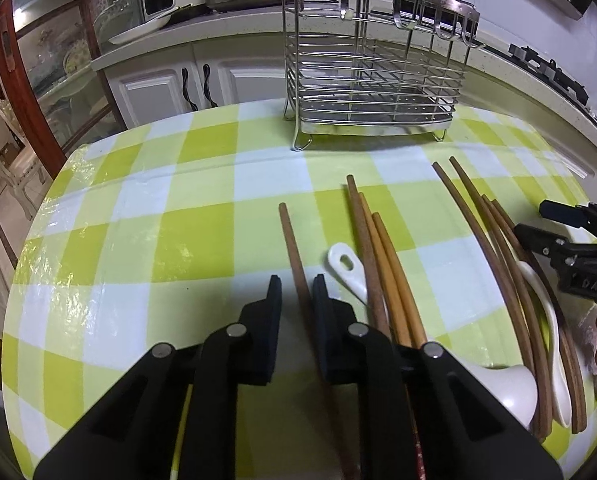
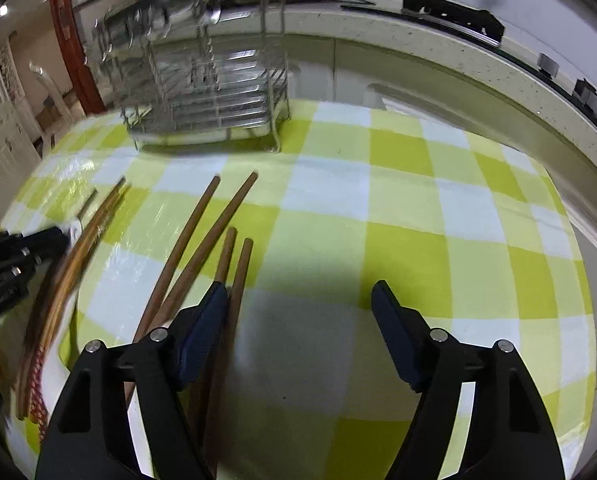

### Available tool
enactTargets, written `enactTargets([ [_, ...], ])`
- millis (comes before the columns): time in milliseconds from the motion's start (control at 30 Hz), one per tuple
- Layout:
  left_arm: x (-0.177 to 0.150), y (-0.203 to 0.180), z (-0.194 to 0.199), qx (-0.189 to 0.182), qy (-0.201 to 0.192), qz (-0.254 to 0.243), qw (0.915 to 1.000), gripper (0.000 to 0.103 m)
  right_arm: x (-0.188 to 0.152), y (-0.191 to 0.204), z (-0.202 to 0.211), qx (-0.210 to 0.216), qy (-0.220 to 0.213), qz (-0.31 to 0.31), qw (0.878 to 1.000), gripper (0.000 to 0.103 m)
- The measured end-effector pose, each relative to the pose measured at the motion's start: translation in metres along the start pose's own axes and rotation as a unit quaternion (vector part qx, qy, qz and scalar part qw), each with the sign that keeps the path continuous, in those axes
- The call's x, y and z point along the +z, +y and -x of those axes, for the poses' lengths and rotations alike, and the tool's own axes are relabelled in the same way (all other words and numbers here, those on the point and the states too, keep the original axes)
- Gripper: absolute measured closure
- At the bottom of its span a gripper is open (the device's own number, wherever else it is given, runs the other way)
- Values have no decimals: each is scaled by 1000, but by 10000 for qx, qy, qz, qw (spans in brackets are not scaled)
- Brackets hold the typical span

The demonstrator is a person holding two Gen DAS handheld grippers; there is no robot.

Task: Organize utensils
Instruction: 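Lower the left tool onto a plain wooden chopstick and close on it, then lift the chopstick with the left tool and drop it into the wire rack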

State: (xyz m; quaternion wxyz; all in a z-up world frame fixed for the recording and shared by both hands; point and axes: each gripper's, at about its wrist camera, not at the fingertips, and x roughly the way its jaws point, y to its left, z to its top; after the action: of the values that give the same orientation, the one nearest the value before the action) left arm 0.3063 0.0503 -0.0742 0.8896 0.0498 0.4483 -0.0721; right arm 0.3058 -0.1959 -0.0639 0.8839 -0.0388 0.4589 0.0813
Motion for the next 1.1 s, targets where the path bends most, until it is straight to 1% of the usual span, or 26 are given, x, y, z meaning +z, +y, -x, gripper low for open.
enactTargets([
  [33, 0, 1, 0, -5, 7, 1, 10000, 90, 0, 5, 1, -100, -26, 90, 9999, 36],
  [67, 0, 1, 0, 0, 17, -1, 10000, 92, 0, 7, 2, -108, -22, 141, 9998, 44],
  [100, 1, 3, 0, -20, 35, -1, 10000, 95, 0, 8, 2, -35, -4, 146, 9999, 48],
  [133, 1, 3, 0, -55, 43, 9, 10000, 95, 0, 7, 2, 124, 28, 114, 9999, 51],
  [167, 0, 4, 0, -80, 49, 15, 10000, 95, 0, 7, 2, 158, 25, 149, 9998, 59],
  [200, 0, 4, 0, -88, 58, 5, 9999, 95, 0, 8, 3, 219, 14, 203, 9996, 65],
  [233, 1, 5, 0, -95, 71, -7, 9999, 96, -1, 9, 4, 268, 11, 248, 9993, 76],
  [267, 1, 5, 0, -113, 83, 8, 9999, 96, -1, 10, 5, 305, 18, 262, 9992, 84],
  [333, 0, 7, 1, -191, 103, 73, 9997, 96, -2, 9, 7, 347, 21, 253, 9991, 90],
  [433, 1, 9, 7, -191, 49, 121, 9997, 96, -1, 2, 9, 532, 8, 124, 9985, 91],
  [500, 2, 9, 13, -190, -17, 135, 9997, 96, -1, 2, 16, 527, -89, 135, 9985, 92],
  [700, 10, 9, 41, -134, -342, 164, 9992, 97, 11, 2, 46, 627, -445, 82, 9970, 92],
  [1000, 19, 8, 84, -72, -777, 213, 9967, 97, 18, -4, 87, 733, -770, 8, 9943, 93],
  [1100, 23, 8, 100, -46, -932, 232, 9954, 97, 25, -6, 108, 728, -974, -12, 9926, 94],
])
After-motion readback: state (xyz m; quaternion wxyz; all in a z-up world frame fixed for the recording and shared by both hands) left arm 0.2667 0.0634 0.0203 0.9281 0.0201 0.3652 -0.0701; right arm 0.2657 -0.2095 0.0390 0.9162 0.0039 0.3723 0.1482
